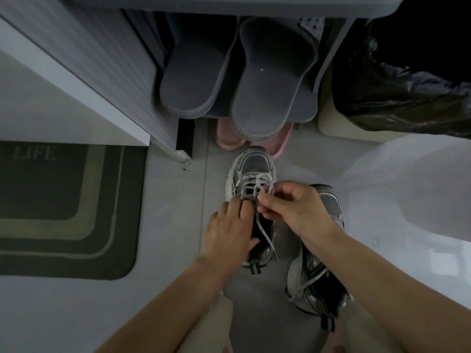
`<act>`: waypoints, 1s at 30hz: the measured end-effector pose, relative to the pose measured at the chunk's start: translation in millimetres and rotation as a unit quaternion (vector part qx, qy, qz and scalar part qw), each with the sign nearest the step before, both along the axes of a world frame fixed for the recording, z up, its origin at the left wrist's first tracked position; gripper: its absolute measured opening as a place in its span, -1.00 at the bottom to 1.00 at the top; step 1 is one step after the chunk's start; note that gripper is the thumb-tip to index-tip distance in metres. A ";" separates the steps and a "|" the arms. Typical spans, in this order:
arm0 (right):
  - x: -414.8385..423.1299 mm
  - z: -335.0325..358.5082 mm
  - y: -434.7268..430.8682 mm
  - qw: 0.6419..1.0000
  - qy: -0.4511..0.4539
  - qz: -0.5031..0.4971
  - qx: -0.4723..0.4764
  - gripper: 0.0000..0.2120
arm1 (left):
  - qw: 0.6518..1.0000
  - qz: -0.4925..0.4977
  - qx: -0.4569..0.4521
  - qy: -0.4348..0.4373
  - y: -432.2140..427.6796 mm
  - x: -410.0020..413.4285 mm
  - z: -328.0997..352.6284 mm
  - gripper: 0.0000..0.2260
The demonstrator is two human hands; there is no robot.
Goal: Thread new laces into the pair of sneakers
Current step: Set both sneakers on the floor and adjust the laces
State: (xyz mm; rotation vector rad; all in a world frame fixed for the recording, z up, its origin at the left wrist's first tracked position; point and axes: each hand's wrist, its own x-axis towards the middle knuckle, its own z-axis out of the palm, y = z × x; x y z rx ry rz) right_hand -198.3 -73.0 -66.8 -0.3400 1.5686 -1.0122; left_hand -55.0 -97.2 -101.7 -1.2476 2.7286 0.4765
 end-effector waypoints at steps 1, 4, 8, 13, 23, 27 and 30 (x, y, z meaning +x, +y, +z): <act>1.4 -1.6 0.9 1.000 -0.006 -0.007 -0.004 -0.97 | 1.000 0.000 -0.016 0.005 0.2 -1.3 -4.6 -0.29; 5.4 -2.6 4.7 0.999 -0.035 -0.038 -0.015 -0.97 | 0.998 0.020 -0.055 0.024 -8.1 -4.9 -13.9 -0.46; 8.7 -10.2 18.4 0.998 0.028 -0.008 -0.050 -0.95 | 0.996 0.007 0.002 0.087 -16.2 0.8 -16.7 -0.53; 8.9 -38.6 45.9 0.808 0.450 0.329 -0.191 -0.84 | 0.974 0.065 0.118 0.181 -26.6 14.7 -15.3 -0.68; 18.9 -31.1 35.0 0.694 0.522 0.493 -0.050 -0.66 | 0.932 0.159 0.219 0.241 -20.9 19.5 -11.7 -0.65; 3.1 -34.8 55.2 0.835 0.369 0.393 -0.107 -0.72 | 0.898 0.201 0.283 0.270 -8.2 26.6 0.4 -0.61; -4.4 -27.5 61.9 0.880 0.324 0.332 -0.103 -0.69 | 0.894 0.189 0.285 0.289 5.3 27.7 9.6 -0.64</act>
